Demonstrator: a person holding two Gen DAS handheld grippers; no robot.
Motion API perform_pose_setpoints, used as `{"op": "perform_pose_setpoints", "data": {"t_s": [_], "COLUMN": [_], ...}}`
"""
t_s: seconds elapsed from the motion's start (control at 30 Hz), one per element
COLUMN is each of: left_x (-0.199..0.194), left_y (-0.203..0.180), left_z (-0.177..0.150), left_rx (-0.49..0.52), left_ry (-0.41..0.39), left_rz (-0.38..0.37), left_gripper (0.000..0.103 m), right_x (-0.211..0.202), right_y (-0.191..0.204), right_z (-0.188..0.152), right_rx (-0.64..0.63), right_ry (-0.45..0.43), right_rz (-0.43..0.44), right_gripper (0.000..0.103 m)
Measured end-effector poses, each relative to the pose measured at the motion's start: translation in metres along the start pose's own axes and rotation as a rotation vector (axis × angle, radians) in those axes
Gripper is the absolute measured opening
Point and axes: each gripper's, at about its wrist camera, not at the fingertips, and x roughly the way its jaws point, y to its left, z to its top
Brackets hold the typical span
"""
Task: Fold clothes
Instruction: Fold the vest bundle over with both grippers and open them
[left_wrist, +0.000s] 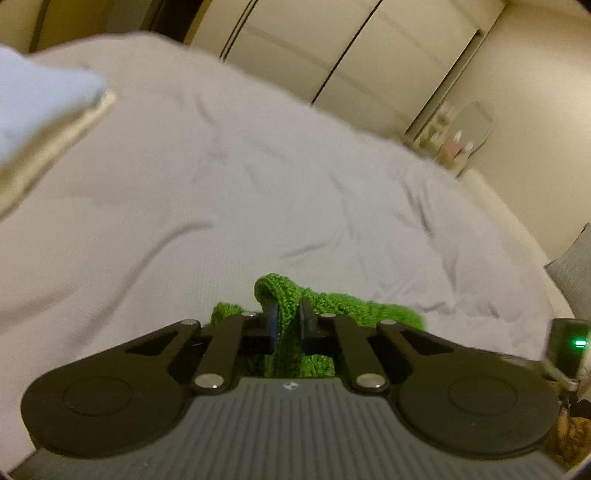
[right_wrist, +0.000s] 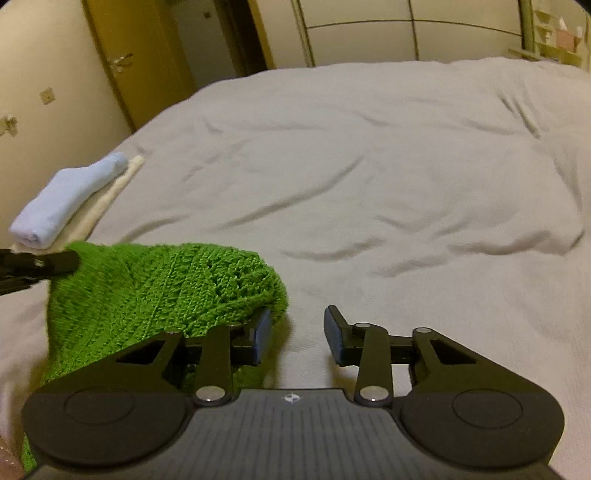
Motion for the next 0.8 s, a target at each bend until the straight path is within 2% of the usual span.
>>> {"op": "perform_pose_setpoints", "data": {"t_s": [0.07, 0.13, 0.2, 0.3, 0.4, 0.5, 0.6, 0.67, 0.7, 0.8], "left_x": [0.002, 0.024, 0.041, 0.042, 0.027, -0.001, -0.015, -0.005, 0.008, 0.043], "left_y": [0.003, 0.012, 0.027, 0.032, 0.022, 0.007, -0.017, -0.029, -0.031, -0.013], "left_z": [-0.002, -0.005, -0.010, -0.009, -0.002, 0.007, 0.009, 0.006, 0.002, -0.009], "left_rx": [0.013, 0.018, -0.019, -0.033, -0.007, -0.015, 0.039, 0.098, 0.119, 0.122], "left_ry": [0.005, 0.059, 0.097, 0.107, 0.103, 0.043, -0.005, 0.011, 0.040, 0.104], "left_rz": [0.026, 0.109, 0.140, 0.135, 0.131, 0.112, 0.090, 0.087, 0.109, 0.162], "left_gripper": [0.008, 0.008, 0.009, 0.011, 0.012, 0.009, 0.009, 0.011, 0.011, 0.006], "right_x": [0.005, 0.017, 0.028, 0.027, 0.009, -0.010, -0.022, -0.014, -0.009, 0.009], "right_y": [0.005, 0.013, 0.016, 0.015, 0.011, 0.009, 0.011, 0.020, 0.025, 0.032], "right_z": [0.002, 0.005, 0.006, 0.012, 0.014, 0.016, 0.017, 0.015, 0.014, 0.007], "right_rx": [-0.014, -0.044, -0.040, -0.051, -0.034, -0.011, -0.004, -0.048, -0.072, -0.119], "right_ry": [0.005, 0.024, 0.046, 0.056, 0.008, -0.071, -0.127, -0.123, -0.120, -0.098], "right_rz": [0.003, -0.010, 0.012, 0.009, 0.001, 0.073, 0.148, 0.154, 0.154, 0.145], "right_gripper": [0.036, 0.033, 0.029, 0.030, 0.030, 0.031, 0.031, 0.031, 0.031, 0.032]}}
